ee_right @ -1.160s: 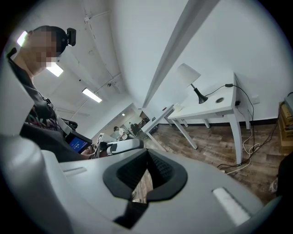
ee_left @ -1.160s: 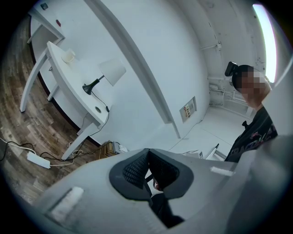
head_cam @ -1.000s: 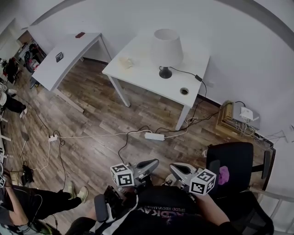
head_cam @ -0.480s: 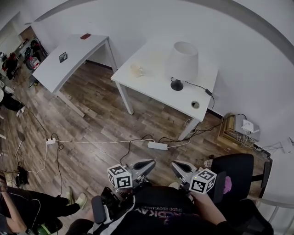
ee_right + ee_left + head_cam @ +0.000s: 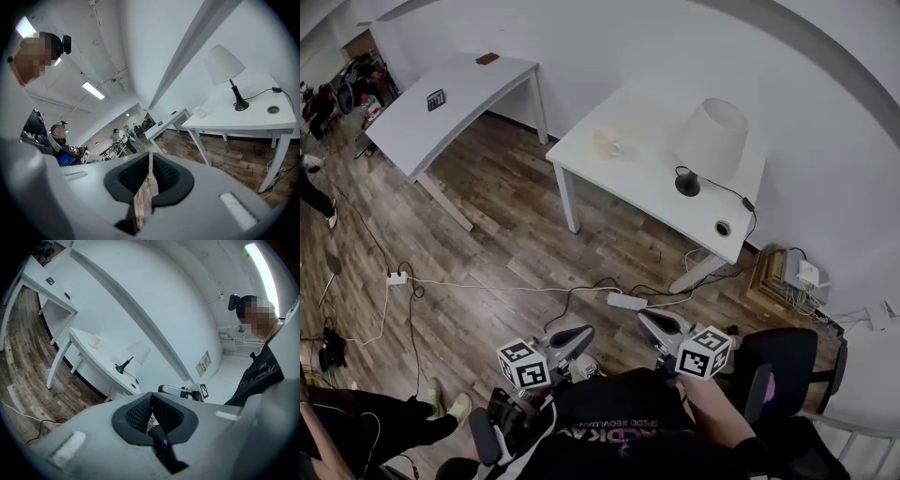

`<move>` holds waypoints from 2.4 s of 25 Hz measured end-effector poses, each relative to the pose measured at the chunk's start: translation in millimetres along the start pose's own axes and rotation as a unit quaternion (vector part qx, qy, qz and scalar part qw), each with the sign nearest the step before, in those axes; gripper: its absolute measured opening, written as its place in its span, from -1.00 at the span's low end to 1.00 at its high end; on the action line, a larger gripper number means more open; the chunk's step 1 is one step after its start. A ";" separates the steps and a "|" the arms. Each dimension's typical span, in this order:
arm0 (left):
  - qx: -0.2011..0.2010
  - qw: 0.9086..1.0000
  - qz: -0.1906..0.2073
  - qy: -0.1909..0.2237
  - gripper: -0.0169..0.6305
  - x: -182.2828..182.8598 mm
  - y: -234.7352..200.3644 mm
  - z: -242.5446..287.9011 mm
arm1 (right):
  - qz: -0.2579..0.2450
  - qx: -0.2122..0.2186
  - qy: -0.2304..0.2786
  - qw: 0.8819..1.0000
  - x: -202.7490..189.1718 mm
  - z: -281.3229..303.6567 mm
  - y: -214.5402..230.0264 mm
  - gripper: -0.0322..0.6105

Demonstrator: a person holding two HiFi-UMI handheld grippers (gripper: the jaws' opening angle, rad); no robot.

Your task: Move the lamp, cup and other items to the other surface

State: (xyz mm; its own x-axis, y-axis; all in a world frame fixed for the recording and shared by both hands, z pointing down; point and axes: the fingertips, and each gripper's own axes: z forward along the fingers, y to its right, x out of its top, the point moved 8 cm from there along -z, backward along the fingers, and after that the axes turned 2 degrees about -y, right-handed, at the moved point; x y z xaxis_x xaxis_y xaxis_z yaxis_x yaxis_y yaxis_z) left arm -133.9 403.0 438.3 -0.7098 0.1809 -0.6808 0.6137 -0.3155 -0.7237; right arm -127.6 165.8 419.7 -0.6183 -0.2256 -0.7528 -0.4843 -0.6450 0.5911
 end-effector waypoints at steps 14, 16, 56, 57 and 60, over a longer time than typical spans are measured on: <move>0.072 0.993 -0.020 0.087 -0.95 5.0 -28.6 -56.0 | -0.094 0.015 -0.067 0.993 54.0 80.4 19.4 -0.73; 0.091 0.990 -0.021 0.102 -0.95 11.8 -31.0 -59.2 | -0.100 0.012 -0.070 0.992 65.2 91.4 33.1 -0.73; 0.270 0.934 -0.095 0.213 -0.95 68.1 -100.0 6.4 | -0.203 -0.203 -0.178 0.941 255.3 349.5 349.1 -0.54; 0.274 0.932 -0.097 0.215 -0.95 68.3 -100.2 5.7 | -0.201 -0.206 -0.179 0.941 258.8 352.4 352.4 -0.54; 0.285 0.927 -0.103 0.221 -0.95 67.9 -100.3 1.8 | -0.198 -0.201 -0.187 0.941 264.4 362.9 358.4 -0.50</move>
State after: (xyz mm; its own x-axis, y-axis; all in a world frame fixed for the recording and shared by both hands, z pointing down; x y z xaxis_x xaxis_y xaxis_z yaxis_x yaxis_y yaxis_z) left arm -244.3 445.2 464.8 -0.5038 0.6157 -0.6059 0.1102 -0.6499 -0.7520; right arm -689.2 140.0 537.6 -0.6491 0.3147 -0.6926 -0.4959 -0.8654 0.0716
